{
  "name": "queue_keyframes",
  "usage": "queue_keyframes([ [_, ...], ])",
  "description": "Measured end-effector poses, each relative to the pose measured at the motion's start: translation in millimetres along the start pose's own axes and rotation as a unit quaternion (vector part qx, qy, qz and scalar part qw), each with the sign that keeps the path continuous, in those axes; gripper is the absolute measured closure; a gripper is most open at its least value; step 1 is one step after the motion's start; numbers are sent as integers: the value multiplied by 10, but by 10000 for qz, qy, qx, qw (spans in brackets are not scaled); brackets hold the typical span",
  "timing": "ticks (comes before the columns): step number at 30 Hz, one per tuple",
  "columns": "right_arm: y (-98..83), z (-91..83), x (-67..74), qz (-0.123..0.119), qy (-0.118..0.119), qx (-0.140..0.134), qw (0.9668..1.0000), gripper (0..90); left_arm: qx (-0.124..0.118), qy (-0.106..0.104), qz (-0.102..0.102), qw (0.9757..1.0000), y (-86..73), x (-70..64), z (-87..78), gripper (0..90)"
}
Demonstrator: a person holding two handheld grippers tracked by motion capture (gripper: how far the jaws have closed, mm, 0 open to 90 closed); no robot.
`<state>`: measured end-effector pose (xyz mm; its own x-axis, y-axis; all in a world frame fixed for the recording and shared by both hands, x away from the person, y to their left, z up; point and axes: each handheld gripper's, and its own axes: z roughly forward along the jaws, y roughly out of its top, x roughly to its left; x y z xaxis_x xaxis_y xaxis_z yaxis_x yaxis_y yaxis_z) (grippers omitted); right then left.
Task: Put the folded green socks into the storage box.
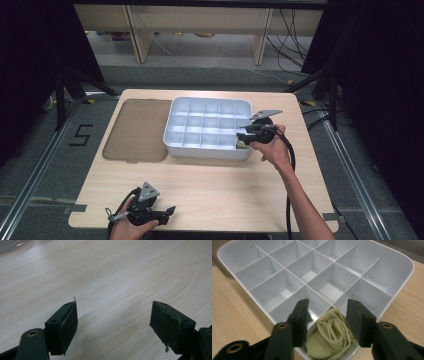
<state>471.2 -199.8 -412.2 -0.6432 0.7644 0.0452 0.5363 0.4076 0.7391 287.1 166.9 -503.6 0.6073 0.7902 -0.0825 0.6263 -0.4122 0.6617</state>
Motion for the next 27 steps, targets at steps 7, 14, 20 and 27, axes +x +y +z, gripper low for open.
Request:
queue_keyframes([
  [7, -88, -82, 113, -115, 126, -340, 9993, 414, 0, 34, -16, 10000, -1, 13, 0, 217],
  [14, -205, -112, 215, -151, 308, -502, 9982, 396, 1, 35, -18, 10000, -1, 13, -1, 217],
  [20, -315, -137, 297, 24, 390, -483, 9981, 391, -4, 29, -6, 10000, 3, 18, -8, 218],
  [27, -426, -206, 371, 13, 542, -576, 9969, 369, -11, 19, 28, 10000, 10, 18, -2, 218],
])
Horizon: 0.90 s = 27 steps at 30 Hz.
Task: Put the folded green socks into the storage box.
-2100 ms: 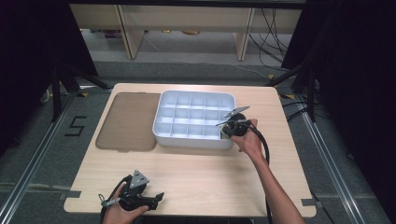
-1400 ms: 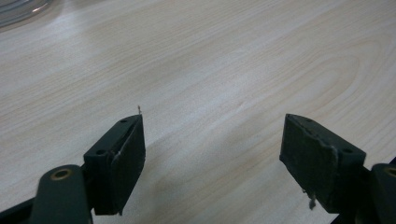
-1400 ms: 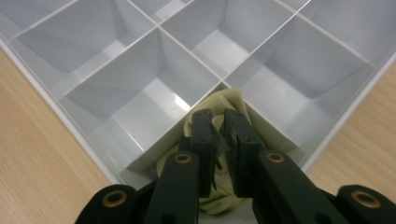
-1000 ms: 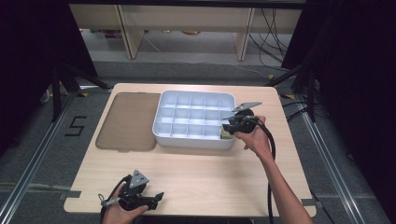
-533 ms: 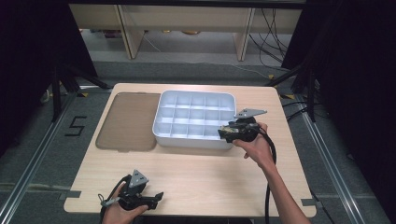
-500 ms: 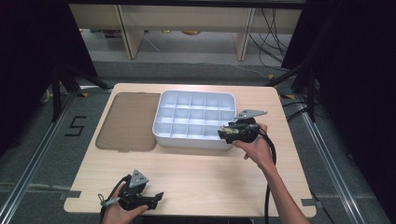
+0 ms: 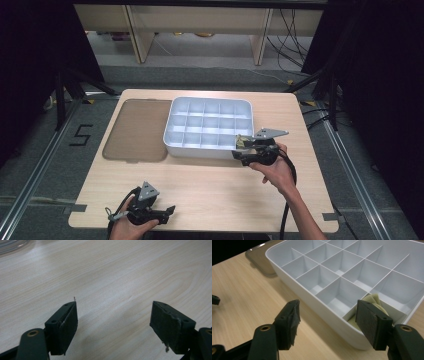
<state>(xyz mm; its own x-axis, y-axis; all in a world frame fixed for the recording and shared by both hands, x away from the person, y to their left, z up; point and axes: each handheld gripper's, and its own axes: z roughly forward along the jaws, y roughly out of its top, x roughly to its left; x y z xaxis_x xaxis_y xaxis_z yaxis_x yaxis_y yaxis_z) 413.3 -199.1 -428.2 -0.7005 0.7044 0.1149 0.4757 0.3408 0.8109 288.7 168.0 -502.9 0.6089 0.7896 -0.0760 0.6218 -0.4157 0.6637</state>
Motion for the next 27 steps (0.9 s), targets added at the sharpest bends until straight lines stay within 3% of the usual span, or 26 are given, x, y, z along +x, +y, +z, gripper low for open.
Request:
queue_keyframes([
  [2, -16, -8, 15, 27, 117, 46, 9999, 368, -21, 14, -57, 10000, -3, -5, -1, 217],
  [4, -20, -8, 11, -88, 72, -39, 9999, 359, -11, 16, -34, 10000, -2, 1, -3, 217],
  [5, -26, -11, 36, 51, 138, 23, 9999, 357, -2, 19, -13, 10000, -2, 4, -5, 217],
  [10, -50, -16, 61, -68, 140, 15, 9999, 337, -25, 28, -46, 10000, -2, -7, -7, 218],
  [13, -74, -44, 94, -40, 91, 51, 9999, 324, -28, 19, -53, 10000, 0, -12, -9, 218],
  [14, -80, -51, 118, 78, 153, 103, 9998, 316, -25, 10, -47, 10000, -3, -12, -8, 217],
  [16, -91, -53, 117, -39, 159, 53, 9999, 297, -25, 17, -34, 10000, -8, -15, -6, 218],
  [17, -104, -73, 143, 76, 89, 79, 9999, 296, -44, 7, -61, 10000, -5, -19, -9, 217],
  [18, -118, -66, 129, -22, 180, 5, 9998, 296, -49, 6, -50, 10000, -3, -16, -10, 218],
  [25, -204, -114, 174, -58, 186, 58, 9998, 284, -60, 3, -94, 9999, -7, -23, -4, 217],
  [26, -219, -136, 204, 74, 173, 118, 9998, 283, -63, 13, -76, 10000, -9, -26, -6, 218],
  [27, -228, -141, 190, -50, 112, 64, 9999, 283, -48, 10, -20, 10000, -8, -23, -11, 217],
])
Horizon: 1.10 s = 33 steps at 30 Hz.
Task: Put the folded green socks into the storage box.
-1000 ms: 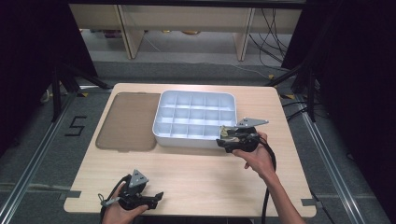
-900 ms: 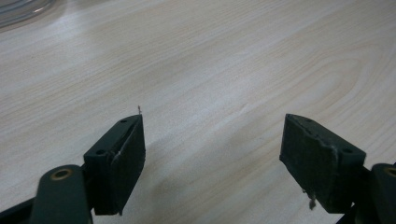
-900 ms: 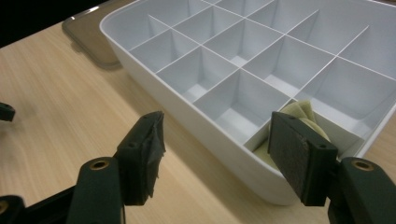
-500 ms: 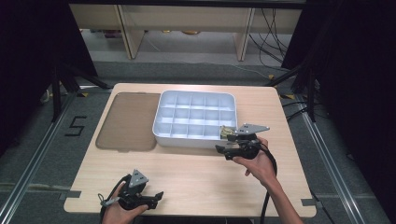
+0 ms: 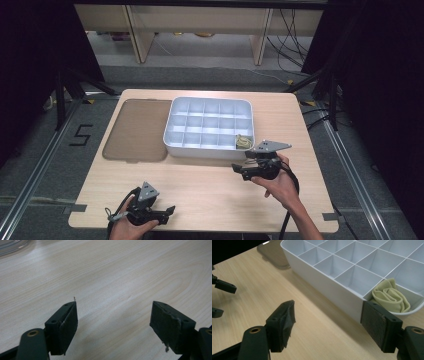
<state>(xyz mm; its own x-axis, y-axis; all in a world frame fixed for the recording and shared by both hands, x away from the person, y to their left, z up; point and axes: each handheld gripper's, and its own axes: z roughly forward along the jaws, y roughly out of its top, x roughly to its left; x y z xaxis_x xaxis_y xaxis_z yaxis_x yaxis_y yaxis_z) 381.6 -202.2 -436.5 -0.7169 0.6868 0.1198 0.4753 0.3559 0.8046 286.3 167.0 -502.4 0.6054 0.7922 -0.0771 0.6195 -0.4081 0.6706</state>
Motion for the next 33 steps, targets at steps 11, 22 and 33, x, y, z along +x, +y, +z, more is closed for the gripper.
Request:
queue_keyframes([
  [11, -105, -95, 68, 87, 94, -14, 9999, 260, 36, 6, 11, 10000, 2, -8, -3, 218],
  [22, -186, -103, 125, 23, 186, -55, 9998, 224, 24, 14, 23, 10000, 0, -11, 1, 218],
  [33, -291, -80, 182, -22, 249, 85, 9997, 215, 31, 4, 31, 10000, -1, -11, 3, 217],
])
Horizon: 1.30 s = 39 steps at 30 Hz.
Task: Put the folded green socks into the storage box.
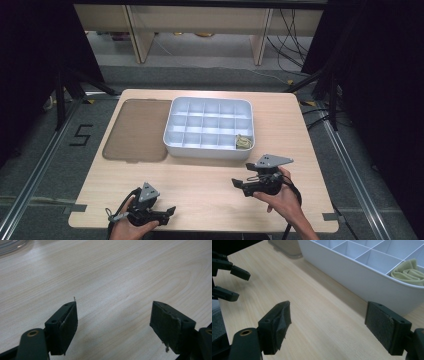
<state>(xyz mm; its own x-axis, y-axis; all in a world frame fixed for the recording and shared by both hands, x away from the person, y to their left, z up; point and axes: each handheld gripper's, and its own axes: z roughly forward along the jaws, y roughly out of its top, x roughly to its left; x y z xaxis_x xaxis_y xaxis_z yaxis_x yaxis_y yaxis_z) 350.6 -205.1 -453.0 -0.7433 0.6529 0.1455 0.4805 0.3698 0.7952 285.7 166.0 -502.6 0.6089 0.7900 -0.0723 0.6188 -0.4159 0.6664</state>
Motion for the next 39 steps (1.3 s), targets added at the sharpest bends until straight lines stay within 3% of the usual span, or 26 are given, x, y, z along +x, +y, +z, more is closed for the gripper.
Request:
queue_keyframes([
  [8, -88, 22, 34, 49, 26, -4, 10000, 210, 0, -15, 2, 10000, -1, -3, 3, 218],
  [10, -101, 23, 12, -84, 91, 28, 9999, 208, -22, -11, -23, 10000, -3, -9, 6, 217],
  [11, -114, 8, 49, 126, 37, 96, 9999, 208, -1, -23, 29, 10000, 1, -1, 4, 217],
  [14, -150, 25, 25, -53, 28, 69, 10000, 206, 15, -19, -6, 10000, 0, -5, 1, 218],
  [18, -203, 26, 67, 62, 115, 164, 9998, 203, 12, -9, -17, 10000, 0, -7, -1, 217],
  [19, -212, 29, 56, -34, 112, 173, 9998, 202, -7, -28, 41, 10000, 1, -1, 2, 218],
  [23, -251, 18, 72, -27, 85, 194, 9998, 201, -18, -31, 10, 10000, 0, -7, 5, 218],
  [24, -260, 27, 72, -75, 166, 169, 9997, 200, -21, -29, 2, 10000, -1, -7, 5, 217],
  [27, -290, 9, 81, -57, 94, 201, 9997, 198, -13, -28, 41, 10000, 2, -2, 0, 218],
  [28, -306, 7, 109, 91, 93, 227, 9997, 197, -28, -11, -16, 10000, -2, -11, 3, 218],
  [30, -328, 9, 84, -70, 57, 229, 9997, 195, -21, -24, -1, 10000, -1, -10, 3, 218],
  [31, -347, 5, 115, 104, 99, 275, 9995, 194, -17, -33, 23, 10000, -1, -6, 5, 218],
  [33, -373, 9, 92, -61, 73, 272, 9996, 194, -19, -25, 7, 10000, -1, -7, 4, 217],
  [34, -390, 5, 116, 53, 102, 313, 9994, 192, -16, -26, 31, 10000, 0, -3, 0, 217],
  [36, -418, 8, 94, -87, 87, 316, 9994, 182, 5, -23, 61, 10000, 4, 2, -3, 218],
  [37, -431, 10, 97, -74, 116, 318, 9994, 181, -29, -24, -6, 10000, 0, -6, 1, 217],
  [39, -455, -2, 98, -54, 91, 352, 9993, 180, 1, -29, 58, 10000, 3, 1, -3, 218],
])
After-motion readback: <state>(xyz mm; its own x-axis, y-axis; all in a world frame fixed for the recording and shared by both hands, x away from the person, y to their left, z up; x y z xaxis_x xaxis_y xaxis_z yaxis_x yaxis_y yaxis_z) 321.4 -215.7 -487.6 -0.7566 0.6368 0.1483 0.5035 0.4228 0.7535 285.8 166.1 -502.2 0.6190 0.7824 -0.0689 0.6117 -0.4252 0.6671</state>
